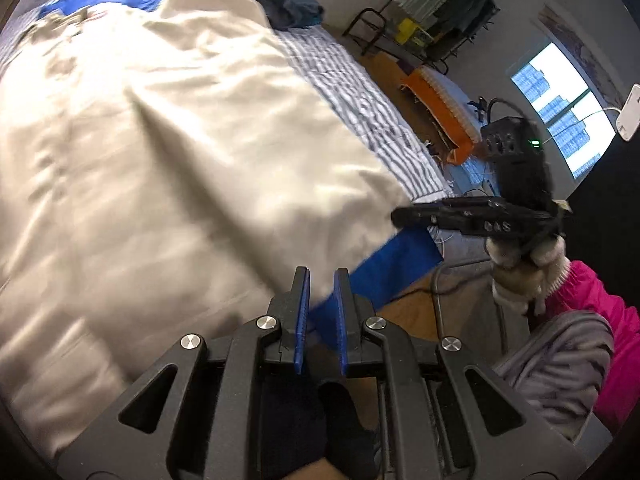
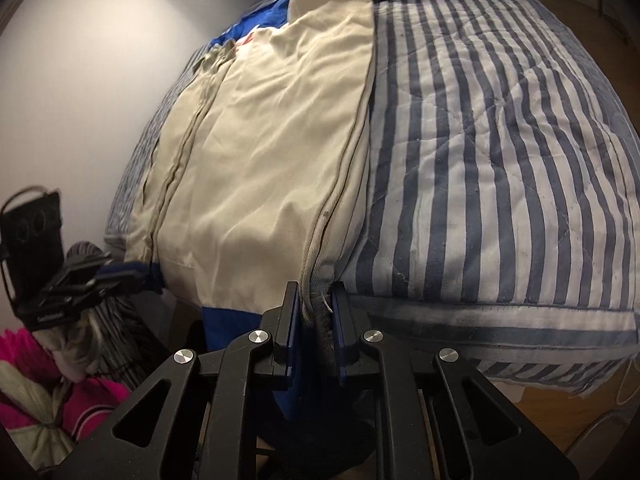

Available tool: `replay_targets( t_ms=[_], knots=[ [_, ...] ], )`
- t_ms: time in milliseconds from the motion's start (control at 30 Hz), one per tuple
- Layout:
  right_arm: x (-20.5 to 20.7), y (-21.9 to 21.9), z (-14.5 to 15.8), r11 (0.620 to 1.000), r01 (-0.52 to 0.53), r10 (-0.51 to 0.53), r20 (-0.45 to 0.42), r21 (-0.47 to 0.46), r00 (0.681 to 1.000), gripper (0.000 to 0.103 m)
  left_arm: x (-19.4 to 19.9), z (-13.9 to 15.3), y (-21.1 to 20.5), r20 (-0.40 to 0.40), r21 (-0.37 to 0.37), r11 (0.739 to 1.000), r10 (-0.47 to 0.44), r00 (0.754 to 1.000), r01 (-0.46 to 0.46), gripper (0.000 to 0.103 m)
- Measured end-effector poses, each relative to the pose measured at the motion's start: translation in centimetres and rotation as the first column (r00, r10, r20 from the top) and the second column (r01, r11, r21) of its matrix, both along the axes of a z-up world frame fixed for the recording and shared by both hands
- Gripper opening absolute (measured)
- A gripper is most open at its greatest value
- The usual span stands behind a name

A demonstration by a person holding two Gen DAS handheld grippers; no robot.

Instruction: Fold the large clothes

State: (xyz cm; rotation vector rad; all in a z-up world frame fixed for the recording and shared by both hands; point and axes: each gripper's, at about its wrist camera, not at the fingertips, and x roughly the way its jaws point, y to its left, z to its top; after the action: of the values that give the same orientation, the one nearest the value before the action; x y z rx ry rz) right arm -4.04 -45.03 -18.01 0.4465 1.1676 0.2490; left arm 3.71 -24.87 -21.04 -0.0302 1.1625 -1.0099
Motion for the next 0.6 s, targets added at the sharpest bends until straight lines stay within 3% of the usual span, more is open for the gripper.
replay_targets(
  t_ms=[133,233,367,600],
  knots=[
    [-0.4,-0.6,0.3,0.997,0.036,-0.037,0.003,0.062,0.999,0.013,-0.9,-1.7,-2.8,0.005,0.041,0.997,-0.062,0.998,0.061,0.009],
    [-0.5,-0.1,1.2,1.000,0.016,-0.017,0.020,0.024,1.000,0.013,-1.1,-2.1,-2.3,-0.010,0.047,0.997,-0.061,0.998,0.061,0.009],
    [0.3,1.6,2.7,0.997,-0.035,0.037,0.026,-0.074,0.999,0.013,0.2,-2.4,0.3,-0.043,0.043,0.999,0.012,0.999,-0.010,0.009],
    [1.8,7.3,6.5,0.958,-0.159,0.176,0.052,-0.239,0.983,0.012,4.6,-1.1,5.3,-0.101,-0.040,0.983,0.172,0.980,-0.177,0.009]
  ],
)
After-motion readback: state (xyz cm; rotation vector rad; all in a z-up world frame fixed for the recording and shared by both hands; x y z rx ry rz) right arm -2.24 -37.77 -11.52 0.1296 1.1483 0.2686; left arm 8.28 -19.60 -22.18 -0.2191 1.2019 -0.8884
